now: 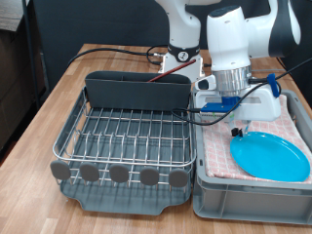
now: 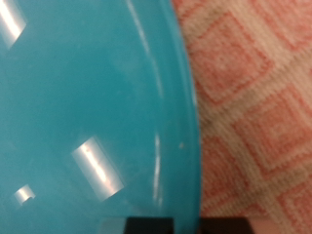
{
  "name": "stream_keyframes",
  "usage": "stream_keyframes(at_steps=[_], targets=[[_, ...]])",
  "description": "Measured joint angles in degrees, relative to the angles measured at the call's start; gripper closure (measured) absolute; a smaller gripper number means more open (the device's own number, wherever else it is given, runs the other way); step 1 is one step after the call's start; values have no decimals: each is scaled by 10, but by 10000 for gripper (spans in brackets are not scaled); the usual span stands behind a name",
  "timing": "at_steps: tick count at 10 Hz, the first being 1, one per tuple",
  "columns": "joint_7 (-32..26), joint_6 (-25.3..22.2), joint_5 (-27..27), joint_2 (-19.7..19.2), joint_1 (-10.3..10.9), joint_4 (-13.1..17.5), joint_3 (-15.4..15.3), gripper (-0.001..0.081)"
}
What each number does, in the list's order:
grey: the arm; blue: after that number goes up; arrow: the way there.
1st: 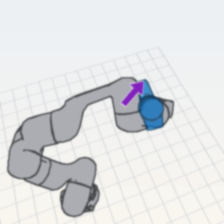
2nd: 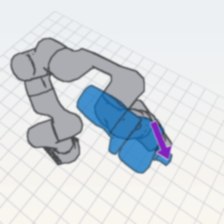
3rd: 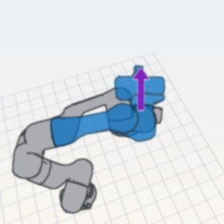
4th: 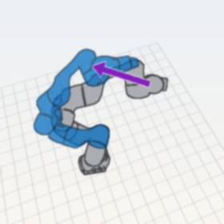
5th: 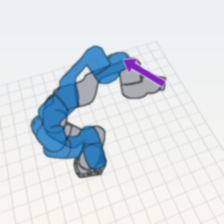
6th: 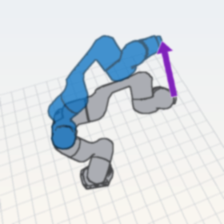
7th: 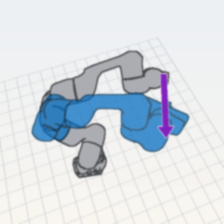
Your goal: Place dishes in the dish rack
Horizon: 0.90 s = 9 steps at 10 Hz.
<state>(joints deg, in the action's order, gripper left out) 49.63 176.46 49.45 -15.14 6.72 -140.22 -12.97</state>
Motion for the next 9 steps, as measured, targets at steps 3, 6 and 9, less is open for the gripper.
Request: stream_keyframes(at_steps=[3, 6, 9], targets=[[-8, 3, 9, -1, -13, 0, -14, 788], [-9, 6, 11, -1, -17, 0, -17, 789], [16, 5, -19, 0, 5, 0, 15, 789]])
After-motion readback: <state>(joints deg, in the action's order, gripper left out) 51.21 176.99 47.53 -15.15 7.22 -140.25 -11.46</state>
